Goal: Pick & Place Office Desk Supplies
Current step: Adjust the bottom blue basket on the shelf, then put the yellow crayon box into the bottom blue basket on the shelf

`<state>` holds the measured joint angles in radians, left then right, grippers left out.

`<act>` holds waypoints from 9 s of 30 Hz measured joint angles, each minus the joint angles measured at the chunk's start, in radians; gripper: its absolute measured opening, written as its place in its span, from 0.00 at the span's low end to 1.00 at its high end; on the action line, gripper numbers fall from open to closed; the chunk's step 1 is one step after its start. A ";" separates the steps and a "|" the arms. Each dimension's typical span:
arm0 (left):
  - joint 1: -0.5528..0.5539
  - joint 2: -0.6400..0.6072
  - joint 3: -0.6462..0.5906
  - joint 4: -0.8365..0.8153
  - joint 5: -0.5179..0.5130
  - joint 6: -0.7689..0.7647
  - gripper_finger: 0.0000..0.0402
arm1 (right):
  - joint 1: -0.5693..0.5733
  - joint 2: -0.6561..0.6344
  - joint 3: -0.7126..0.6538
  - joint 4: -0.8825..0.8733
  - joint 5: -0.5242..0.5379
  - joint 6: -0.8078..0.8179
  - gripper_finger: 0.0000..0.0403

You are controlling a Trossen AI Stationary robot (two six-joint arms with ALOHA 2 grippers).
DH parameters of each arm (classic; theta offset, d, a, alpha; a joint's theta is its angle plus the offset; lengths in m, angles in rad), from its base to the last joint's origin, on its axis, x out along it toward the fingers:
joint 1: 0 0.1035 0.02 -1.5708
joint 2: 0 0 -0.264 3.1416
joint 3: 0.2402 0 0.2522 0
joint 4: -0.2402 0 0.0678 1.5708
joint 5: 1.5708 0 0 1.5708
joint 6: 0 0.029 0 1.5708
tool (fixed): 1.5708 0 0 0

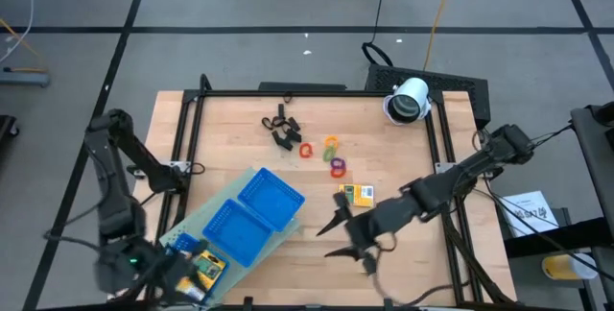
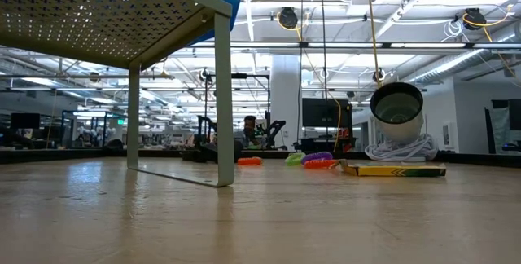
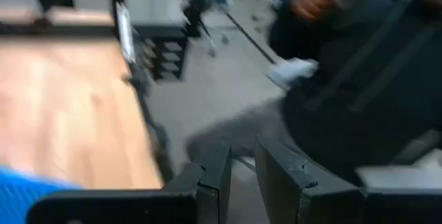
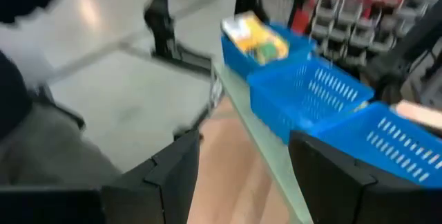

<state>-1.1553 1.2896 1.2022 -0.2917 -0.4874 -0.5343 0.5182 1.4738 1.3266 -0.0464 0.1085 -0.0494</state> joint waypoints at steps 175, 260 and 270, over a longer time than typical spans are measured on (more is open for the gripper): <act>0.052 0.170 0.235 -1.279 0.111 -0.402 0.18 | -0.094 -0.254 -0.429 0.409 0.099 -0.021 0.53; 0.405 -0.034 0.077 -0.166 -0.316 0.163 0.18 | -0.241 0.230 -0.634 0.171 0.420 0.512 0.16; 0.404 -0.034 0.077 -0.179 -0.315 0.160 0.18 | -0.221 0.232 -0.636 0.316 0.404 0.449 0.00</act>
<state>-0.7509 1.2552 1.2797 -0.4709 -0.8028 -0.3740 0.2968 1.7061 0.6907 0.2698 0.5129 0.4001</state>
